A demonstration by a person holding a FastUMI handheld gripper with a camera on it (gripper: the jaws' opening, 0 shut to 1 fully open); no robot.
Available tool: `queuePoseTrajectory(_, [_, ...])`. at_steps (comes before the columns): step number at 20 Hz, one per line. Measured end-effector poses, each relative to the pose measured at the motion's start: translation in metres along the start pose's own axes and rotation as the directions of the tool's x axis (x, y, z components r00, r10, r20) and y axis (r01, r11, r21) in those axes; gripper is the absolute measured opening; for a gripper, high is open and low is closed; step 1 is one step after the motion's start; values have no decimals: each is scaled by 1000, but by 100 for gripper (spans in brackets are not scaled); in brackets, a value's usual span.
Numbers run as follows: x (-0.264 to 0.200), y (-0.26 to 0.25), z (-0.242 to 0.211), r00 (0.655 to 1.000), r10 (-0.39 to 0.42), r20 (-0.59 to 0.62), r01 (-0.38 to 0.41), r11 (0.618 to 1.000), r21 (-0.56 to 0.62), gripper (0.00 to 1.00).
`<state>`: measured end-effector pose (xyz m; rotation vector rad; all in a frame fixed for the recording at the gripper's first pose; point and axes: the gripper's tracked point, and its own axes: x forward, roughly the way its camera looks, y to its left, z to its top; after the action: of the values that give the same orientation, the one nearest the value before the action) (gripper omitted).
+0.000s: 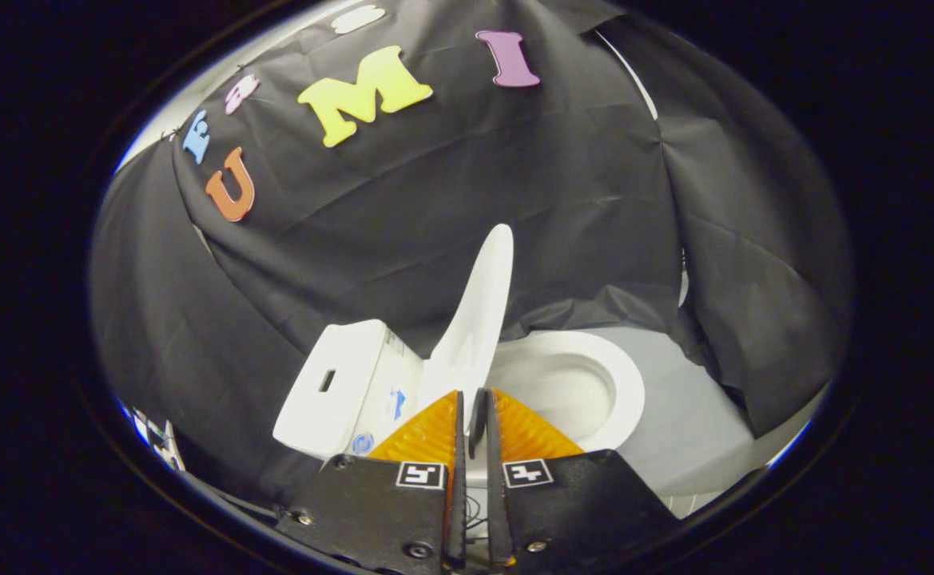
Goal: Open the toilet lid.
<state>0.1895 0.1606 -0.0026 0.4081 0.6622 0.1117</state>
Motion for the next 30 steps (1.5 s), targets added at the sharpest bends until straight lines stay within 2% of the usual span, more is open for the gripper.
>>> queuePoseTrajectory(9, [-5, 55, 4, 1000, 19, 12, -18, 997, -78, 15])
queuePoseTrajectory(16, [0, 98, 4, 999, -18, 31, 23, 986, -168, 17])
queuePoseTrajectory(30, [9, 167, -9, 999, 40, 35, -30, 967, -255, 19])
